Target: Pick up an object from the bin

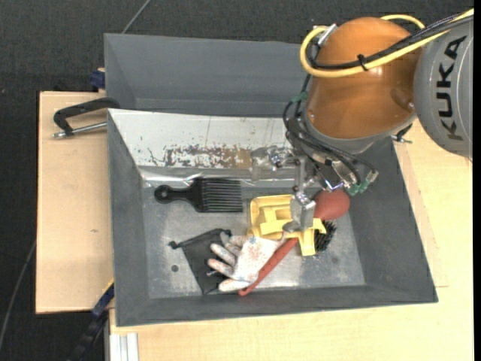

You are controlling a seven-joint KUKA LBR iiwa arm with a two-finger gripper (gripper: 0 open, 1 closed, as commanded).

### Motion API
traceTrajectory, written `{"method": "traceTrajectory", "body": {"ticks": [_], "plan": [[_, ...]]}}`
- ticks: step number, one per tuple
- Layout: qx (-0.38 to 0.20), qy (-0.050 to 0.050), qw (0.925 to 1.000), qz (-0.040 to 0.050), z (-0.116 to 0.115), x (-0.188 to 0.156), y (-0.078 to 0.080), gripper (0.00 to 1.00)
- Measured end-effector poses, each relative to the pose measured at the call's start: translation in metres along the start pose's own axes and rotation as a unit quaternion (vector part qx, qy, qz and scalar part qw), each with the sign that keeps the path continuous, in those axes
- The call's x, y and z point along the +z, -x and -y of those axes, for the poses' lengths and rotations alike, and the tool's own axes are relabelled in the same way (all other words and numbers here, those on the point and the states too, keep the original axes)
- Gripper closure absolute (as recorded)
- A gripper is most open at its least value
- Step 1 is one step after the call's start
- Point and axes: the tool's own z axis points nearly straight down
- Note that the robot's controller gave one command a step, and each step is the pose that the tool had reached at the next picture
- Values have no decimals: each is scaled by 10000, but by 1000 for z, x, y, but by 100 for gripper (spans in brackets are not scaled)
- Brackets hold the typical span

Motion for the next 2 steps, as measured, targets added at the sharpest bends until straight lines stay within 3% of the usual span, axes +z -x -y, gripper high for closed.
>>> {"method": "traceTrajectory", "body": {"ticks": [1, 2], "plan": [[-1143, -41, 9934, 17, 59, -25, 20, 0], [-2016, -45, 9795, 36, 47, 4, 0, 0]]}}
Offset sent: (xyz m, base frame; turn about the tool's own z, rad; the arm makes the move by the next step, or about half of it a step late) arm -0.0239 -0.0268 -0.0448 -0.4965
